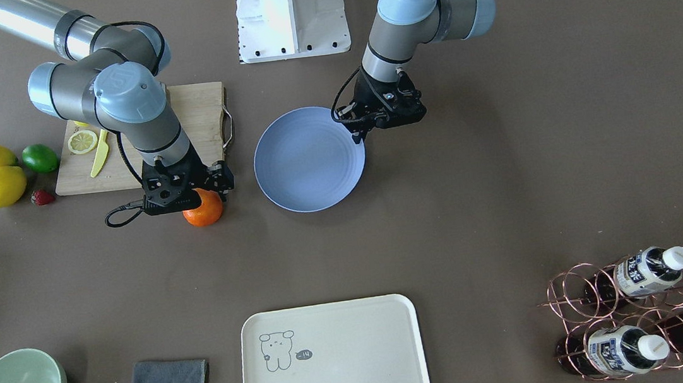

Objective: Pick orange to plate
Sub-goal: 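Lower the right gripper onto the orange and close it around the fruit, then carry the orange over the blue plate with the right gripper while the left arm withdraws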

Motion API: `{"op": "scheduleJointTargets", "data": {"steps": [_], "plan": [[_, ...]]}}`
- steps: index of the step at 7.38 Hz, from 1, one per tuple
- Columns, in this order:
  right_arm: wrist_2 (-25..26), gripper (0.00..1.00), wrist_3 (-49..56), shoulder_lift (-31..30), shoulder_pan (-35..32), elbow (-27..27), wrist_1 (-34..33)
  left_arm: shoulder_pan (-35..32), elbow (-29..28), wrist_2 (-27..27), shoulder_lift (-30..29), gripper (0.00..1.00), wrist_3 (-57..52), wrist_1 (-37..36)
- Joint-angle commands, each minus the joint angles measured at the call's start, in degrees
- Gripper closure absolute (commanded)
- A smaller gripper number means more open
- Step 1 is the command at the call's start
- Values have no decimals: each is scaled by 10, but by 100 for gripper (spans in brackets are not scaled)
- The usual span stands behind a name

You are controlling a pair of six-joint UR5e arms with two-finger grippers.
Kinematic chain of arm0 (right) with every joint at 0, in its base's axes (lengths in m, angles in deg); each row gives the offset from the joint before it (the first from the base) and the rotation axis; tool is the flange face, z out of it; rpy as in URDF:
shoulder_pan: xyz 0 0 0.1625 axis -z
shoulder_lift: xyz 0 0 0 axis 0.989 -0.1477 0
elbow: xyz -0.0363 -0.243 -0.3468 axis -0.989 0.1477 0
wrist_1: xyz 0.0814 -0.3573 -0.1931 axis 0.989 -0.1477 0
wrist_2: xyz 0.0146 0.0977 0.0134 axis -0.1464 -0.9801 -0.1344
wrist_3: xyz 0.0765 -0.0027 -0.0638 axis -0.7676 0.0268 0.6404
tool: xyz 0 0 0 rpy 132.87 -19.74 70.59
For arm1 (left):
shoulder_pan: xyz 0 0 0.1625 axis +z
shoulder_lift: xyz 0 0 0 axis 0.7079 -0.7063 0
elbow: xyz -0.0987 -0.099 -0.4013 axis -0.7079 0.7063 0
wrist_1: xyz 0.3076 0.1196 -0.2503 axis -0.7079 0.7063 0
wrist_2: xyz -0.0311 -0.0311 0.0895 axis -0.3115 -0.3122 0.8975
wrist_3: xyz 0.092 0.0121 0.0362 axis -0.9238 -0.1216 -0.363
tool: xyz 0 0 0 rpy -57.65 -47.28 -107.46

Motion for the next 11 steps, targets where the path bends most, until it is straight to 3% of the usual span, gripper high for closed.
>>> {"op": "scheduleJointTargets", "data": {"steps": [1, 2, 3, 5, 7, 9, 11], "plan": [[5, 28, -3, 2, 1, 6, 0, -1, 2, 0, -1, 53, 0, 0], [5, 93, -3, 2, 1, 5, 1, -1, 2, 0, -1, 38, 0, 0], [3, 100, 1, 2, -2, 1, 0, -3, 3, 0, -1, 35, -1, -1], [-12, 100, -9, 14, -11, -38, -10, -38, 14, -9, 3, 35, -8, -5], [-13, 100, -67, 66, -1, -69, -88, -132, 38, -104, 46, 34, -113, -7], [36, 100, -145, 106, 78, -61, -100, -184, 60, -140, 111, 33, -188, -7], [68, 100, -159, 131, 112, -29, -97, -199, 60, -144, 119, 33, -200, -7]]}}
